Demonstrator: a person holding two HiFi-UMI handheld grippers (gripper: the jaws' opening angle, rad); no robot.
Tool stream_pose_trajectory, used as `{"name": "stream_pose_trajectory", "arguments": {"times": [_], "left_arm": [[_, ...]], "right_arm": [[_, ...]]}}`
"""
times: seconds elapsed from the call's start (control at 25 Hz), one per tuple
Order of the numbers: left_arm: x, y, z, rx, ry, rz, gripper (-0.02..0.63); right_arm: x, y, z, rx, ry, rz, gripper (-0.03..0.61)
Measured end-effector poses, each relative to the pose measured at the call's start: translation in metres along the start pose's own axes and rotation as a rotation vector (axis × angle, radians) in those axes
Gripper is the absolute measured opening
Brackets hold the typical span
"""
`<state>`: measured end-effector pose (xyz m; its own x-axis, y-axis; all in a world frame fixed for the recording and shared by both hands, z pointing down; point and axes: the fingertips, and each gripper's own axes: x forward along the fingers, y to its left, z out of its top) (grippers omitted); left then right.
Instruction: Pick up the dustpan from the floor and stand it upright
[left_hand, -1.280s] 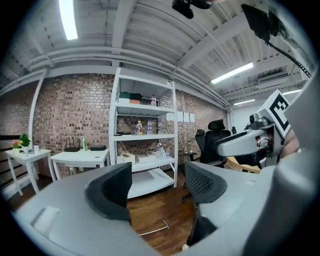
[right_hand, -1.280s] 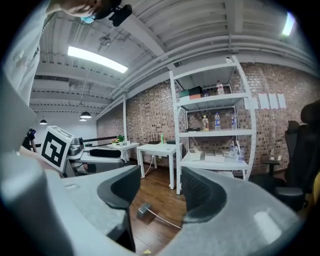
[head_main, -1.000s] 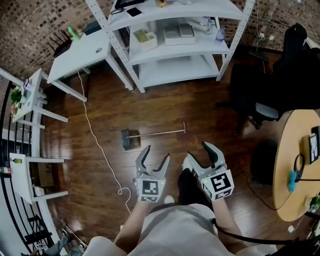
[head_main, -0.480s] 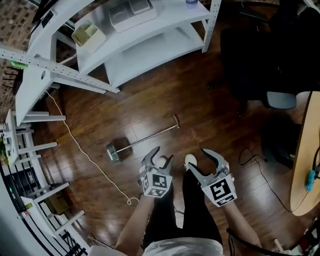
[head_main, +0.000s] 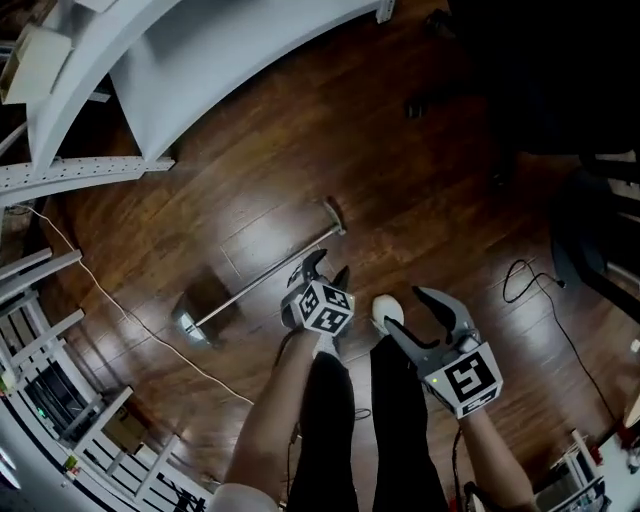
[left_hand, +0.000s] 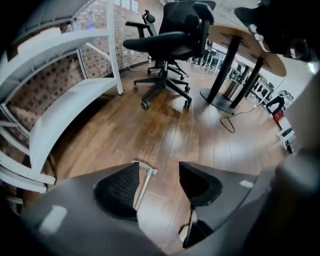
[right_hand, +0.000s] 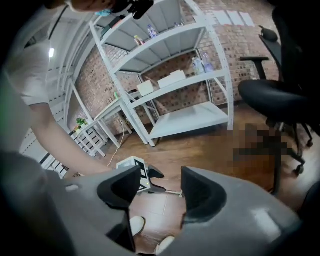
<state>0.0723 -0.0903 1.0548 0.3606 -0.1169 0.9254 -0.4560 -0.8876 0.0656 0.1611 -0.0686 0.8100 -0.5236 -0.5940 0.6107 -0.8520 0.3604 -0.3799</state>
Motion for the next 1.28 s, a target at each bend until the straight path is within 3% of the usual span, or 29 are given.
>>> {"name": "stream_pose_trajectory", "arguments": {"times": [0.24,0.52,0.64,0.68,0.8,0.96,1.28], "left_arm": [[0.135,0.019,-0.042,-0.048,0.058,-0.015,0.27],[0.226,0.042,-0.058,-0.087,0.077,0.013,0.256],[0.242,0.051,-0.057,-0.2,0.087,0.042,0.238],[0.245,0.055,-0.055,-0.244,0.084,0.058,0.179],[0.247,0.062,-0.048,-0.339,0.077,0.069,0.115],[0.221,0.054,-0.04,-0.409,0.044,0.04,0.091],[0.067,0.035,0.006,-0.482,-0.101,-0.018,0.081]], "right_arm": [[0.064,-0.042,-0.053,0.049,-0.057,-0.01,0.239],[0.094,-0.054,-0.08,0.11,-0.109,-0.009,0.239],[0.094,-0.071,-0.09,0.114,-0.085,-0.052,0.239],[0.093,-0.077,-0.09,0.114,-0.078,-0.067,0.239],[0.088,-0.09,-0.084,0.114,-0.087,-0.099,0.239],[0.079,-0.08,-0.075,0.118,-0.082,-0.1,0.239],[0.042,-0.023,0.019,0.069,-0.134,-0.082,0.222]]}}
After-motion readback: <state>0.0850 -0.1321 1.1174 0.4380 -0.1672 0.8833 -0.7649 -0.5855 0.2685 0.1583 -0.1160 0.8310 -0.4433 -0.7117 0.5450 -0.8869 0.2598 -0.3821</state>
